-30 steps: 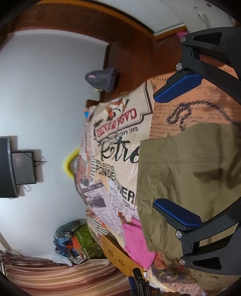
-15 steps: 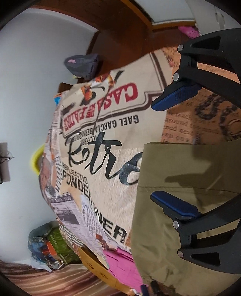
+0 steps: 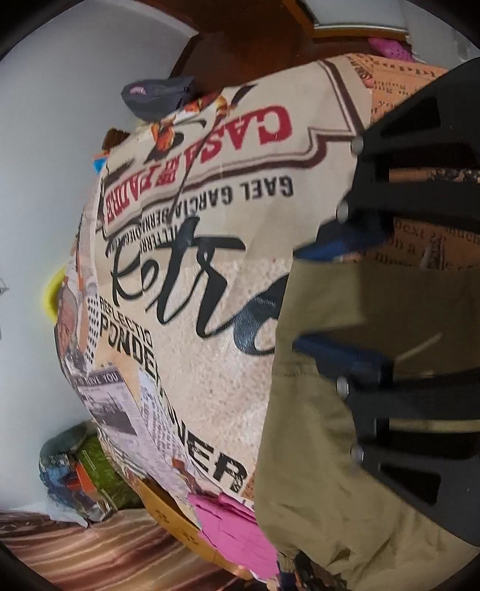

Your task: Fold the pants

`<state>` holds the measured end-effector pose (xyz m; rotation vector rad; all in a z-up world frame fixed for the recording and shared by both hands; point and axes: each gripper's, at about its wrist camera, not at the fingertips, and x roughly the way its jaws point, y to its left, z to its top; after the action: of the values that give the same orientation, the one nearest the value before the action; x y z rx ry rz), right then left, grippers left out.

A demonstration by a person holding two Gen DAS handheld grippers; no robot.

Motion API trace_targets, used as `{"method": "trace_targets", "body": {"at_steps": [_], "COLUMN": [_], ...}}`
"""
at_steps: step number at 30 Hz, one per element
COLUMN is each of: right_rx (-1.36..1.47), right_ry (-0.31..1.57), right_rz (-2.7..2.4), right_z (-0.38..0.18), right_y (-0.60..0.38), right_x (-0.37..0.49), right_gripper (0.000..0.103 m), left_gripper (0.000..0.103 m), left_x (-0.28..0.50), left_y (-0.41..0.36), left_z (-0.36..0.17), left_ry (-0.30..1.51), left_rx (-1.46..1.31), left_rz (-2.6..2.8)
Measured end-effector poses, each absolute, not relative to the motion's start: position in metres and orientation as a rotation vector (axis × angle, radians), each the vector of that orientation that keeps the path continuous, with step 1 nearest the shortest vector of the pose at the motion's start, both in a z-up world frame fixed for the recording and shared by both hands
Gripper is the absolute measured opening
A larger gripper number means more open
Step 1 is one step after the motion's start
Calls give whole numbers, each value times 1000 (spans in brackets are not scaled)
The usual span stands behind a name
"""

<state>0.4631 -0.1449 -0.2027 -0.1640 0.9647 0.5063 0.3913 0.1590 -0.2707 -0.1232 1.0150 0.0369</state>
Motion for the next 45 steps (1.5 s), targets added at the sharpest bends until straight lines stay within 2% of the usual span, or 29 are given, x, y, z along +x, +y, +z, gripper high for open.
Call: {"method": "trace_targets", "body": {"at_steps": [1,2,4,10,13,22,33,45], "right_rx": [-148,-136,-112,-109,-117,-107,-79,-48], "right_ry": [963,961,953,890,842,800,665,558], "right_rz": [507,504,500,454,406,374,411,436], "right_z": [-202,-201,-200,-191,-182,-166,-89,-11], "right_y": [-148,-150,-154,-155,-154,-157,-169,-197], "right_x": [463,463,461,454,453,459,424,322], "right_gripper": [19,13,12,10,5,5,3,3], "left_gripper": [33,31,20,10,10,7,4,4], "left_x": [390,388,385,382,384,409,396,327], "left_y": [158,158,158,163,162,162,141,129], "left_z": [-270,-268,-266,-257,-249,-244,-166,-99], "left_ry": [1014,1012,1006,980,948,934,786,724], "left_rx": [-111,-101,-87,-74,-71,-72,-35,-50], "left_rz": [45,43,46,50,58,40,-13,-58]}}
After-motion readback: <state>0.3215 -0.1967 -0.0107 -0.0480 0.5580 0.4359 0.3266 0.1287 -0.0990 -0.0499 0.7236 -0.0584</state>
